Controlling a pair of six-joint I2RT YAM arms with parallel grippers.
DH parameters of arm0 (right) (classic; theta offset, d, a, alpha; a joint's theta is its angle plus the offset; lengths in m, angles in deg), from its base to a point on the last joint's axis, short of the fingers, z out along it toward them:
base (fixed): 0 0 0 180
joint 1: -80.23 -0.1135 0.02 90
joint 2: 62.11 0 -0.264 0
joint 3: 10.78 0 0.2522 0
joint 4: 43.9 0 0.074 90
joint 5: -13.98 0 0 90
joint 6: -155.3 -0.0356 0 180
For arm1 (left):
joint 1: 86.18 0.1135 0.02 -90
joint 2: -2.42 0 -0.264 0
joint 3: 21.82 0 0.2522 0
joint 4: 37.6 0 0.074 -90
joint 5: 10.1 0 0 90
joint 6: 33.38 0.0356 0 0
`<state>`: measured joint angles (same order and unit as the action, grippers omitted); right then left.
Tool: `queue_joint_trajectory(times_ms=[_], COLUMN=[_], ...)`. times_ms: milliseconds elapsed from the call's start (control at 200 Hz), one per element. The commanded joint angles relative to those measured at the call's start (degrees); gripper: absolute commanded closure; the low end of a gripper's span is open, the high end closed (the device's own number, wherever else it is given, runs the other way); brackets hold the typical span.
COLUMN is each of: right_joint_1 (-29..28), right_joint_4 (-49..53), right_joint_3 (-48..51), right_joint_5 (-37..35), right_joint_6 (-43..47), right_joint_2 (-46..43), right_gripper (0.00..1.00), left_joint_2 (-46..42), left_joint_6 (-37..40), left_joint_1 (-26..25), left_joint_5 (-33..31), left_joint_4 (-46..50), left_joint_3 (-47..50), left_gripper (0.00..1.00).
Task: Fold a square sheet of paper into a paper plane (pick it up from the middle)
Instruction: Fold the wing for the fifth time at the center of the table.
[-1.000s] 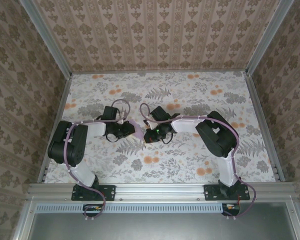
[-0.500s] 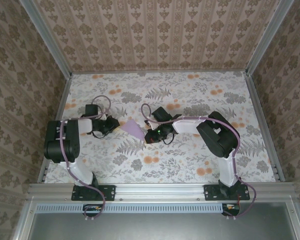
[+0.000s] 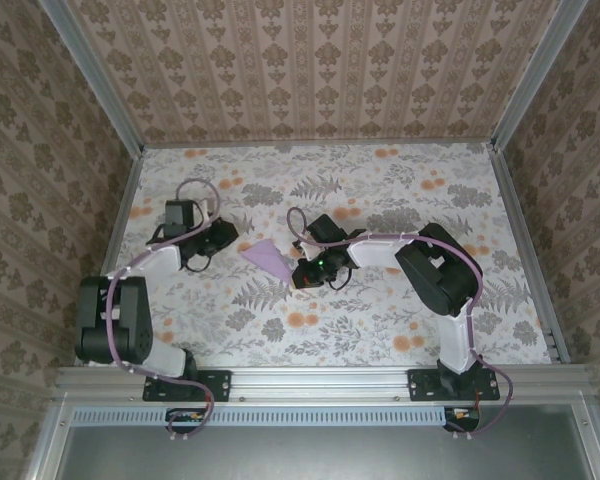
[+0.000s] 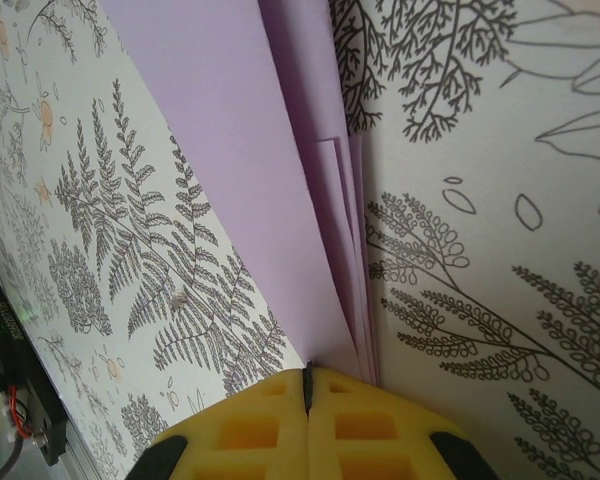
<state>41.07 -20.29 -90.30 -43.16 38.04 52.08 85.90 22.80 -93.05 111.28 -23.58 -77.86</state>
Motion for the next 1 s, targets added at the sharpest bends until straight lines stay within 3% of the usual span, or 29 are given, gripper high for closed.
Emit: queue_joint_trajectory(times_ms=[0, 220, 600, 995], right_joint_1=[-0.13, -0.30, -1.29, -2.15], right_joint_4=[3.38, 2.33, 3.15, 7.36], right_joint_3=[0.56, -1.29, -5.47, -14.71], right_joint_5=[-1.22, -0.51, -0.12, -2.92], right_joint_6=[-1.56, -2.44, -2.15, -1.36], right_joint_2=[-0.29, -1.25, -2.34, 6.06], right_gripper=[1.00, 1.00, 1.00, 1.00], left_joint_2=[0.44, 6.63, 12.78, 15.44], left_joint_6=[0.21, 0.04, 0.43, 0.46], left_joint_1=[-3.48, -10.14, -10.42, -10.40], left_joint_5=[0.98, 0.71, -2.69, -4.59], left_joint_4=[0.40, -2.46, -1.13, 1.67], left_joint_3=[2.35, 3.46, 2.71, 2.32], left_gripper=[0.87, 0.91, 0.95, 1.00])
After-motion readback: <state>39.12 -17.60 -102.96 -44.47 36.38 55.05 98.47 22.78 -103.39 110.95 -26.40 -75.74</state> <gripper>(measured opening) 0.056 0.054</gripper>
